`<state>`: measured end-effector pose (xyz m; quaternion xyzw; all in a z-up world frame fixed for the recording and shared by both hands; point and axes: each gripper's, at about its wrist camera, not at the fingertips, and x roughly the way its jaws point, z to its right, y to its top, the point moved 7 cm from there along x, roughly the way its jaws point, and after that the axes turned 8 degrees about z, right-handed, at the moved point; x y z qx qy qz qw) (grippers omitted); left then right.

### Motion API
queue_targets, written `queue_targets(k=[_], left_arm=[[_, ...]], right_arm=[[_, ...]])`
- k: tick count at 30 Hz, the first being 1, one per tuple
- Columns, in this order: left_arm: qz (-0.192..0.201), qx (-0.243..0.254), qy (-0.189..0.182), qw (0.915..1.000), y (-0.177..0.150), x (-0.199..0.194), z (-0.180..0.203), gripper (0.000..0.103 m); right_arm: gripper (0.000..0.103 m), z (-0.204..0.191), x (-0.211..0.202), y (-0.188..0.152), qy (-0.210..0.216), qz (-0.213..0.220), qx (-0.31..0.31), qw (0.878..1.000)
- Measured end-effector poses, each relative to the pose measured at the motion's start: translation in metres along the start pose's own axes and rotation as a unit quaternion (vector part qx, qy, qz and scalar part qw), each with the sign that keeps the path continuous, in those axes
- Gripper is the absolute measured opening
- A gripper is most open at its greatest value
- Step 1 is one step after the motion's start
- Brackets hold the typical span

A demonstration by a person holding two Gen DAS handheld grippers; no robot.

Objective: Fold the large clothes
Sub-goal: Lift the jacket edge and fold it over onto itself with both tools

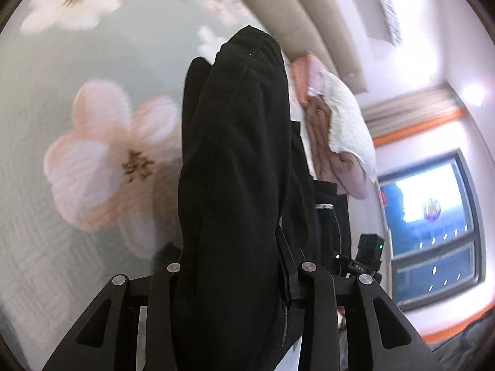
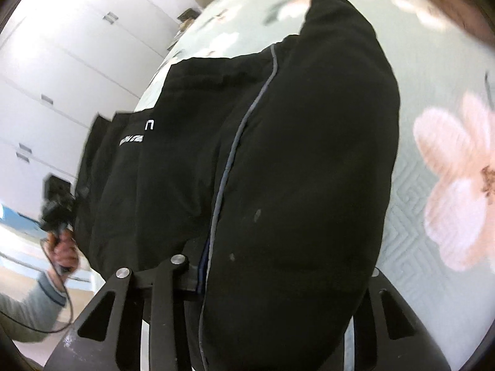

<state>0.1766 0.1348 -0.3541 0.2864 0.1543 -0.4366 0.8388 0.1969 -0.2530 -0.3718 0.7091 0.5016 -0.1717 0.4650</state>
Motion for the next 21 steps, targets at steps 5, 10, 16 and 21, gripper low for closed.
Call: queue_targets(k=[5,10,16,21], left_arm=[[-0.015,0.024,-0.013,0.9995,-0.001,-0.039,0.021,0.037],[-0.028,0.037,-0.018,0.9988,-0.012,-0.097,0.022,0.038],[-0.049,0.037,-0.011,0.9981,-0.035,-0.161,0.002,0.038],[-0.071,0.01,0.008,0.9974,-0.063,-0.194,-0.039,0.038]], right_arm=[[0.041,-0.052,-0.033,-0.025,-0.025,0.009,-0.026,0.999],[0.041,-0.087,-0.074,-0.055,-0.035,0.019,-0.024,0.999],[0.041,-0.138,-0.091,-0.107,-0.044,0.007,-0.014,0.999],[0.041,-0.169,-0.072,-0.162,-0.051,-0.025,-0.014,0.998]])
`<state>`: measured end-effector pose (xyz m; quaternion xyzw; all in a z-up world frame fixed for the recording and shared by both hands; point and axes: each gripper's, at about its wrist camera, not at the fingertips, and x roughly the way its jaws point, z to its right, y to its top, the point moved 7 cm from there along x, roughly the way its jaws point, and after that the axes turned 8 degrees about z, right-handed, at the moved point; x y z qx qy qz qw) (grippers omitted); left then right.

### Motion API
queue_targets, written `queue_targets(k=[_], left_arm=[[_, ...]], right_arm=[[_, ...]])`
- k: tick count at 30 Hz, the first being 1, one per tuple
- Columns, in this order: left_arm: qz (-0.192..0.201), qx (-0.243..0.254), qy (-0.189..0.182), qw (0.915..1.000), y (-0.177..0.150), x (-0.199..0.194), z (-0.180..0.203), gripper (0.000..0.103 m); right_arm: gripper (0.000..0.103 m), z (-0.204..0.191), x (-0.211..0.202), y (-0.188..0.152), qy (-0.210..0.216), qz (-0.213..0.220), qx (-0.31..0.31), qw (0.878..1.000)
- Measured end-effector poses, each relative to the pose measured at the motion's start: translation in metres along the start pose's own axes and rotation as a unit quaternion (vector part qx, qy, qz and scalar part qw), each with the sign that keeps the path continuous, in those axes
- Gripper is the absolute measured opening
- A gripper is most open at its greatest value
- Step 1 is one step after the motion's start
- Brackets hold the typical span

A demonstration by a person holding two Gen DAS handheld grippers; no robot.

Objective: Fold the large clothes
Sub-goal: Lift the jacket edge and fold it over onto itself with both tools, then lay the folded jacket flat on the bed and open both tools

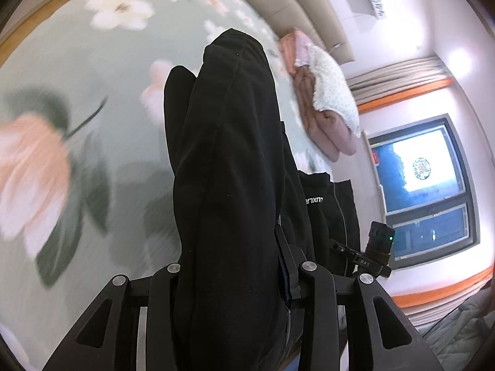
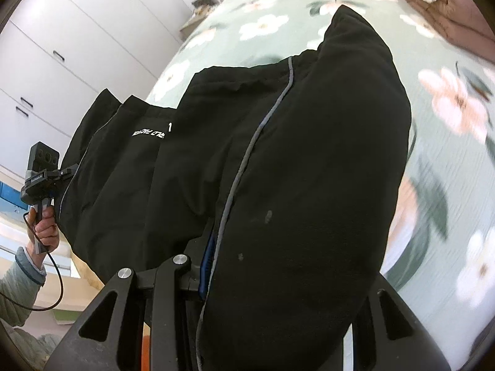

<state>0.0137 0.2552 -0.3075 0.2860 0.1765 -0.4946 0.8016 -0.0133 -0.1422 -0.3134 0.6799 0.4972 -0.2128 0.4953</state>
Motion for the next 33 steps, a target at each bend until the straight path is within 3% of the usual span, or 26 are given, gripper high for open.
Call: queue_targets(k=[5,8,10,13,17,21,23,25,27,31,33], left_arm=[[-0.015,-0.041,0.028,0.9986,-0.027,0.015,-0.066,0.04],[-0.008,-0.08,0.044,0.9958,-0.038,0.027,-0.114,0.043],[0.006,-0.097,0.025,0.9949,-0.04,0.032,-0.133,0.047],[0.022,-0.074,0.016,0.9969,-0.042,0.033,-0.141,0.052],[0.033,-0.046,0.007,0.9984,-0.044,0.026,-0.146,0.053],[0.063,0.004,0.025,0.9977,-0.041,0.005,-0.141,0.053],[0.09,0.039,0.052,0.9938,-0.041,-0.011,-0.13,0.052],[0.124,0.075,0.084,0.9859,-0.04,-0.035,-0.119,0.051],[0.165,0.108,0.106,0.9746,-0.041,-0.066,-0.099,0.051],[0.175,0.155,0.093,0.9678,-0.049,-0.089,-0.052,0.052],[0.183,0.181,0.112,0.9597,-0.049,-0.084,-0.038,0.052]], right_arm=[[0.041,0.017,0.035,-0.04,-0.032,-0.036,-0.009,0.999],[0.046,0.033,0.043,-0.05,-0.02,-0.025,0.013,0.999],[0.05,0.044,0.044,-0.055,-0.007,-0.012,0.021,1.0],[0.059,0.078,0.039,-0.071,0.004,0.009,0.028,1.0],[0.064,0.077,0.015,-0.082,0.026,0.047,0.052,0.997],[0.064,0.09,-0.009,-0.084,-0.017,0.081,0.06,0.995],[0.067,0.093,-0.035,-0.09,-0.078,0.107,0.052,0.99],[0.07,0.085,-0.063,-0.102,-0.148,0.134,0.042,0.979],[0.077,0.068,-0.086,-0.115,-0.187,0.162,0.051,0.967],[0.082,0.023,-0.101,-0.109,-0.126,0.193,0.086,0.969],[0.083,0.006,-0.083,-0.107,-0.155,0.176,0.076,0.969]])
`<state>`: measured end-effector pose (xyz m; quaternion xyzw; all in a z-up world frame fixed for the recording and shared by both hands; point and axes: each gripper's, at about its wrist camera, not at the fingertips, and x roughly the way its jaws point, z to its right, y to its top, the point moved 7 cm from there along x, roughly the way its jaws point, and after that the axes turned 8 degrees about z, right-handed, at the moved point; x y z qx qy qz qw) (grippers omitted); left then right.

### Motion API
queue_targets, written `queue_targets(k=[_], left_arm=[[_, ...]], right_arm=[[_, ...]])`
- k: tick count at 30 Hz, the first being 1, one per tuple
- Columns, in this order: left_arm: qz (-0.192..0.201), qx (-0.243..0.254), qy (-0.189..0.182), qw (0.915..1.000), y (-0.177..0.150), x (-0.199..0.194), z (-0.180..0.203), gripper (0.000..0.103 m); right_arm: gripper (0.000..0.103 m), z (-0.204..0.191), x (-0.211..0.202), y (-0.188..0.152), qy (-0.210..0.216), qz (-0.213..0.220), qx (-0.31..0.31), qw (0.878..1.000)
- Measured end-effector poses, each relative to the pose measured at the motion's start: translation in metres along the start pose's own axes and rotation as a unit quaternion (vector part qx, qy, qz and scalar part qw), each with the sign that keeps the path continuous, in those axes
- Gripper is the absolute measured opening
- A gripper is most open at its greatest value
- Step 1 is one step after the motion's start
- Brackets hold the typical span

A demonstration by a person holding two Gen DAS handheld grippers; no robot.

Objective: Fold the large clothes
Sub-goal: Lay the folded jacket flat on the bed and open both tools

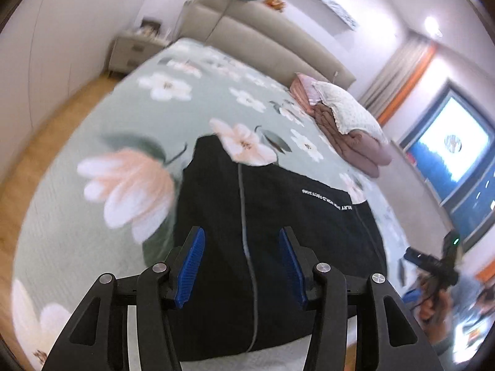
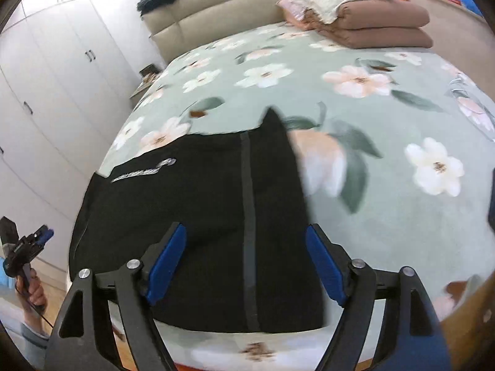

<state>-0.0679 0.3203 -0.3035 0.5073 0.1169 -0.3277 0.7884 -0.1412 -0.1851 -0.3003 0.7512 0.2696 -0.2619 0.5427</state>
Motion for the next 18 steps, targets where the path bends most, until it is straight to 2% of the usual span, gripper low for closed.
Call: queue_targets(k=[2,3,5,6,8,10,13,16,18], left_arm=[[-0.013,-0.005,0.017,0.9998,-0.007,0.011,-0.002,0.052],[-0.029,-0.016,0.025,0.9991,-0.013,0.026,-0.004,0.052],[-0.067,-0.025,0.043,0.9965,-0.032,0.052,-0.01,0.052],[-0.099,-0.023,0.067,0.9925,-0.045,0.068,-0.017,0.051],[-0.138,-0.036,0.095,0.9852,-0.063,0.089,-0.028,0.052],[-0.127,-0.046,0.098,0.986,-0.059,0.089,-0.031,0.054],[-0.126,-0.05,0.111,0.9846,-0.052,0.081,-0.029,0.054],[-0.119,-0.013,0.133,0.9838,-0.05,0.061,-0.012,0.054],[-0.111,0.007,0.131,0.9851,-0.051,0.047,0.004,0.054]], right_arm=[[0.082,-0.014,0.024,-0.015,-0.053,-0.028,-0.019,0.998],[0.082,-0.033,0.039,-0.025,-0.067,-0.042,-0.022,0.997],[0.083,-0.037,0.068,-0.055,-0.086,-0.088,-0.006,0.992],[0.086,-0.032,0.076,-0.064,-0.097,-0.096,-0.001,0.991],[0.094,-0.03,0.084,-0.078,-0.109,-0.074,0.012,0.991],[0.096,-0.027,0.083,-0.079,-0.118,-0.071,0.025,0.99],[0.096,-0.028,0.082,-0.076,-0.132,-0.091,0.035,0.987],[0.096,-0.03,0.073,-0.074,-0.141,-0.109,0.067,0.982],[0.096,-0.034,0.063,-0.072,-0.139,-0.107,0.088,0.981]])
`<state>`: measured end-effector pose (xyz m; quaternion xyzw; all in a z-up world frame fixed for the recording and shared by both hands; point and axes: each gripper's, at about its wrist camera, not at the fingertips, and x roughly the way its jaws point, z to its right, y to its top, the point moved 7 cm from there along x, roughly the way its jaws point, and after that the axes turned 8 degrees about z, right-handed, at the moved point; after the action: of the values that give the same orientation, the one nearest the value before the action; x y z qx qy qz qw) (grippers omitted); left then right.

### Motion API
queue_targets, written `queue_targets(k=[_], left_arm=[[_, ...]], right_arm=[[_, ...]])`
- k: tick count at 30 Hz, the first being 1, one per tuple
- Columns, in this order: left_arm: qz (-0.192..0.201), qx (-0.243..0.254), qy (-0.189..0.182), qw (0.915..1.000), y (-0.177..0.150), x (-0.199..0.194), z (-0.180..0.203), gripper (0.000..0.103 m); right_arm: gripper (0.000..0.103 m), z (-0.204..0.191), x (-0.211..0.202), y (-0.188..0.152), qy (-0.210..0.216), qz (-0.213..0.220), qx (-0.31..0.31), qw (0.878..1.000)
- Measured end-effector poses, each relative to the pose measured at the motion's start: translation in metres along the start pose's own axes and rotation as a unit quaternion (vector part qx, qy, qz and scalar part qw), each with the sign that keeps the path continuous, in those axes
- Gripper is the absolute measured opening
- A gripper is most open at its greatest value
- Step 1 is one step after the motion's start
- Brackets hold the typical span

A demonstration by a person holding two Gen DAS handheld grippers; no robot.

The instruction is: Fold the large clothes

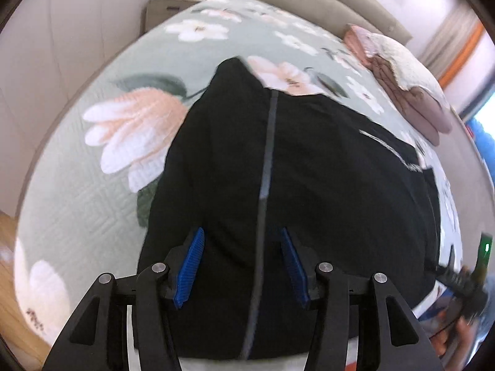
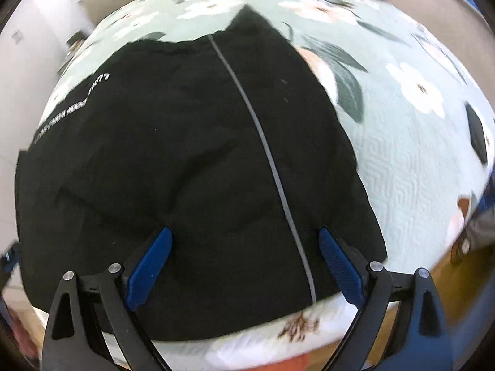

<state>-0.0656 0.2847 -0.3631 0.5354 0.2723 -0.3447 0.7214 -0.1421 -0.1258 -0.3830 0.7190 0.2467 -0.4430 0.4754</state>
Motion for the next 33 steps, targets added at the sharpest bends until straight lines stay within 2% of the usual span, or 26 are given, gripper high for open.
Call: queue_targets(k=[4,7,10,14,18,21,23,25,28,33], left_arm=[[0.009,0.036,0.025,0.999,-0.002,-0.035,0.021,0.054],[0.045,0.061,0.051,0.9959,0.015,-0.074,0.044,0.054],[0.101,0.086,0.072,0.9885,0.036,-0.123,0.069,0.054],[0.163,0.089,0.068,0.9803,0.054,-0.178,0.092,0.054],[0.213,0.095,0.087,0.9685,0.061,-0.229,0.106,0.054],[0.242,0.101,0.085,0.9614,0.064,-0.261,0.116,0.054],[0.263,0.11,0.087,0.9546,0.067,-0.278,0.121,0.055],[0.28,0.13,0.112,0.9446,0.07,-0.291,0.127,0.06],[0.292,0.149,0.127,0.9361,0.07,-0.304,0.135,0.061],[0.297,0.145,0.116,0.9367,0.074,-0.309,0.137,0.067]], right_arm=[[0.096,-0.021,-0.033,0.0,0.006,0.009,-0.025,1.0],[0.096,-0.041,-0.08,0.011,0.019,0.056,-0.052,0.997],[0.096,-0.058,-0.131,0.028,0.03,0.109,-0.069,0.991],[0.096,-0.084,-0.197,0.039,0.047,0.18,-0.088,0.979],[0.096,-0.103,-0.237,0.042,0.052,0.227,-0.102,0.967],[0.096,-0.112,-0.257,0.04,0.061,0.249,-0.102,0.961],[0.096,-0.117,-0.269,0.041,0.069,0.258,-0.1,0.958],[0.096,-0.12,-0.281,0.04,0.072,0.266,-0.1,0.956],[0.097,-0.13,-0.295,0.042,0.079,0.28,-0.106,0.951],[0.097,-0.147,-0.318,0.047,0.077,0.302,-0.133,0.941]])
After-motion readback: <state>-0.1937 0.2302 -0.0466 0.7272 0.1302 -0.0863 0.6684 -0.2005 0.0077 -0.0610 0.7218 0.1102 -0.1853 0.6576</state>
